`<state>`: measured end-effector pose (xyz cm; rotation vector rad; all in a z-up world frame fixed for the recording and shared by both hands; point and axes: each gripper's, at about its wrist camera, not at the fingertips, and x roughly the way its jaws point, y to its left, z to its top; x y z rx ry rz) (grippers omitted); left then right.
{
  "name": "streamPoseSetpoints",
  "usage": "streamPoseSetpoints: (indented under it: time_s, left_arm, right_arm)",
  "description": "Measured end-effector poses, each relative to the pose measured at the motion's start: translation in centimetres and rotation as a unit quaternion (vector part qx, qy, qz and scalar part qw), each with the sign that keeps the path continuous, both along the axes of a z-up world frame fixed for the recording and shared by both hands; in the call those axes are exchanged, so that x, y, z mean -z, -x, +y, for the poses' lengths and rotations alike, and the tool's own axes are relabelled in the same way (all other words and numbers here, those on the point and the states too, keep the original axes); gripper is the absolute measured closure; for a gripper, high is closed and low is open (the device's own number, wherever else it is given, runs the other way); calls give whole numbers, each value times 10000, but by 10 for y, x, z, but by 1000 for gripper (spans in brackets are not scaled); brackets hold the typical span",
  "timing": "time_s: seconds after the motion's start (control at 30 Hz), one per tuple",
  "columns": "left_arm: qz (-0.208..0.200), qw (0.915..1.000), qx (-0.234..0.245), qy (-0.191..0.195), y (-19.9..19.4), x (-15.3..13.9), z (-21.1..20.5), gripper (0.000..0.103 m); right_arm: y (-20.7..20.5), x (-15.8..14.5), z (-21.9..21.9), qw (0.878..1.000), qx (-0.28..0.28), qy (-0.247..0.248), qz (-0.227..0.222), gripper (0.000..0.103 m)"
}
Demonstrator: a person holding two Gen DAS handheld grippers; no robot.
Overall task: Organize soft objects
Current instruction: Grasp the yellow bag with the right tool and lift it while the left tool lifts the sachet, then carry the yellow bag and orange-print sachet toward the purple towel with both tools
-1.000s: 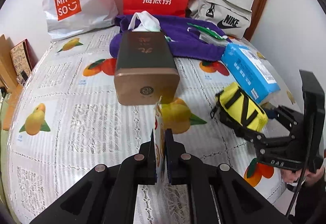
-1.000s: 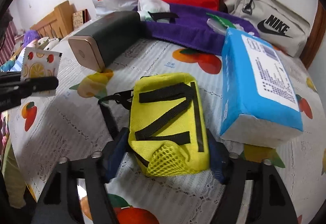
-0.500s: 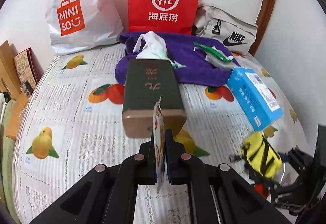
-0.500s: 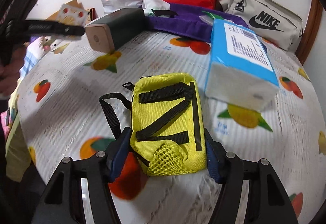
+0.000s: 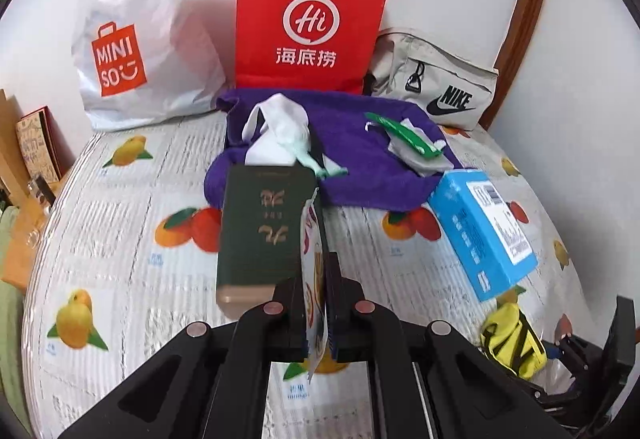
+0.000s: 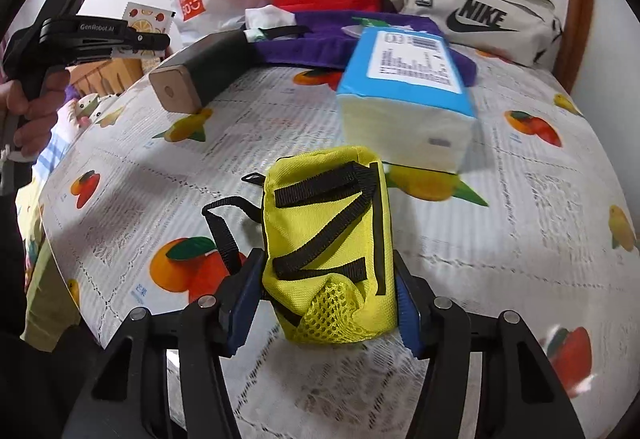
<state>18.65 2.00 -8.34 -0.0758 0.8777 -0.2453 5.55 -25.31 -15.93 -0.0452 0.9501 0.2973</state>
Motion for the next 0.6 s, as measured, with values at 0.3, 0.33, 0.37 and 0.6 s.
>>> streamPoseSetpoints:
  time_s: [0.3,0.33,0.37,0.6]
  left_arm:
    - [-28,10000,59,23,-28,-7,-8,96]
    - [-34,10000,59,34,-32,-8,-8,96]
    - [-32,10000,60,40,-35,-9,-8,96]
    - [4,10000,51,24,-57,-9,-11,96]
  right_arm:
    - [8,-10,-18,9997,214,66,-32,45]
    - [9,-13,-20,9996,256,83,-70,45]
    - [10,-15,-23,9994,306,83,-111,45]
    - [11,-32,-39,9981,470,54,-397,45]
